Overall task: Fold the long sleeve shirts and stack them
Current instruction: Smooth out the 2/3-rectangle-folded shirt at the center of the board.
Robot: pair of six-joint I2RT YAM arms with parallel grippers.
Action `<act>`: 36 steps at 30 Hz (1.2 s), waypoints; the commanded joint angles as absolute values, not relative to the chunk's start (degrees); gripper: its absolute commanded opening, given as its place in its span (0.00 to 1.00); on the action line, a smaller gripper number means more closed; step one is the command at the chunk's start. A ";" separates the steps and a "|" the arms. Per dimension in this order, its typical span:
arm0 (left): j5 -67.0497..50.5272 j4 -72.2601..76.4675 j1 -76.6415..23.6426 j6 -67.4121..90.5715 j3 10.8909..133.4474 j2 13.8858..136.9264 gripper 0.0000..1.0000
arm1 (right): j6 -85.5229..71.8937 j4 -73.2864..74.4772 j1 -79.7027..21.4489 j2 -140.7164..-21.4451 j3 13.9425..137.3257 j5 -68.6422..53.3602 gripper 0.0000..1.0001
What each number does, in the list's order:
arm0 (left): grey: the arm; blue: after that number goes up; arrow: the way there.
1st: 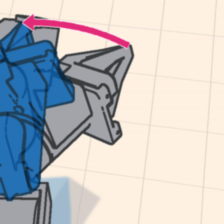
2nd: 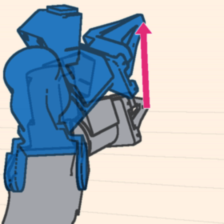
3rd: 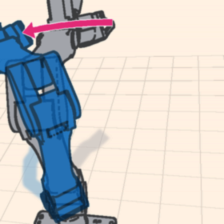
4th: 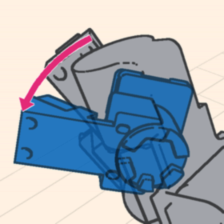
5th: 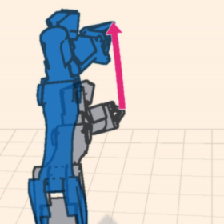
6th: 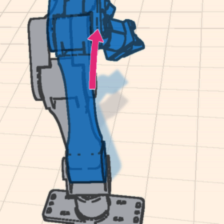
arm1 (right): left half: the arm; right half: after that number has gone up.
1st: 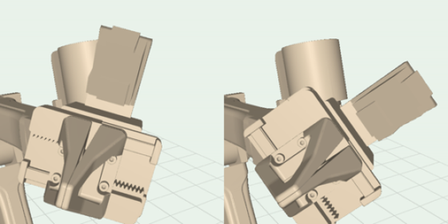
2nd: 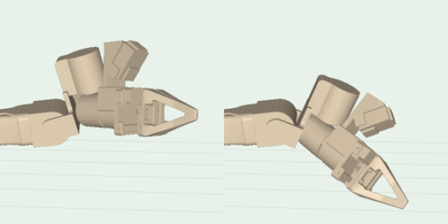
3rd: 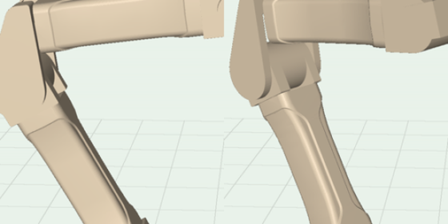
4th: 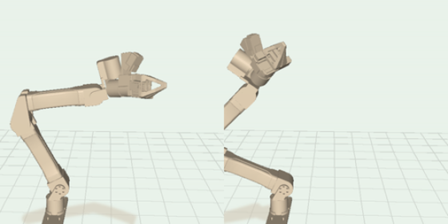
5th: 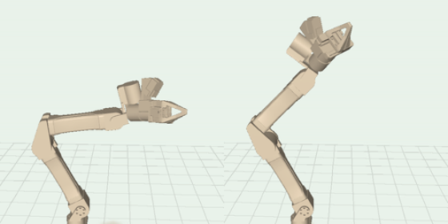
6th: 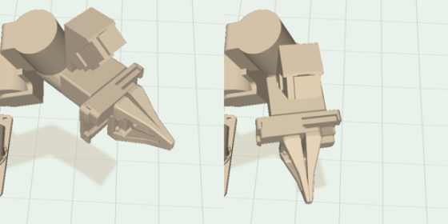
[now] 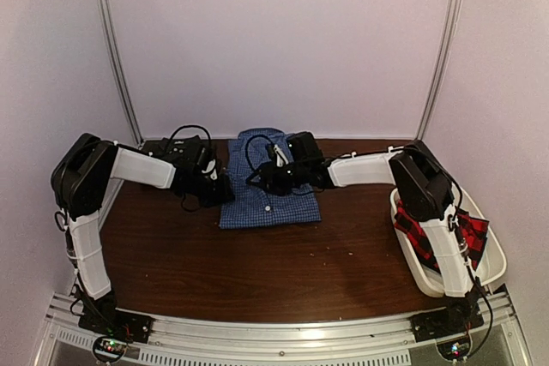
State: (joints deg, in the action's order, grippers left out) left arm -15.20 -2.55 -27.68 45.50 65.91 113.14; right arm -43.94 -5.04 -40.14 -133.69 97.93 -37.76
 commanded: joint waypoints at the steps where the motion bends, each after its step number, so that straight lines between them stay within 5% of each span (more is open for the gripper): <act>1: -14.69 -2.75 -27.16 44.32 66.49 111.54 0.00 | -44.12 -6.10 -40.23 -135.81 103.03 -38.41 0.54; 9: -14.94 -3.06 -27.16 43.99 66.45 110.73 0.00 | -42.75 -2.99 -39.75 -140.71 111.76 -38.88 0.29; 15: -14.39 -3.88 -27.16 43.33 66.12 109.87 0.00 | -38.94 -0.62 -39.37 -141.64 114.49 -37.99 0.25; 22: -14.26 -4.39 -27.07 42.96 66.18 109.26 0.00 | -31.08 6.06 -39.35 -139.97 115.80 -32.15 0.07; 36: -13.98 -4.47 -26.98 43.10 66.18 110.10 0.00 | -18.11 4.23 -42.07 -127.76 107.33 -24.60 0.03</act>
State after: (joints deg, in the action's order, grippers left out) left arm -14.70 -4.84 -27.44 43.97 65.91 111.20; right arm -23.20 6.11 -40.38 -133.67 109.38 -28.18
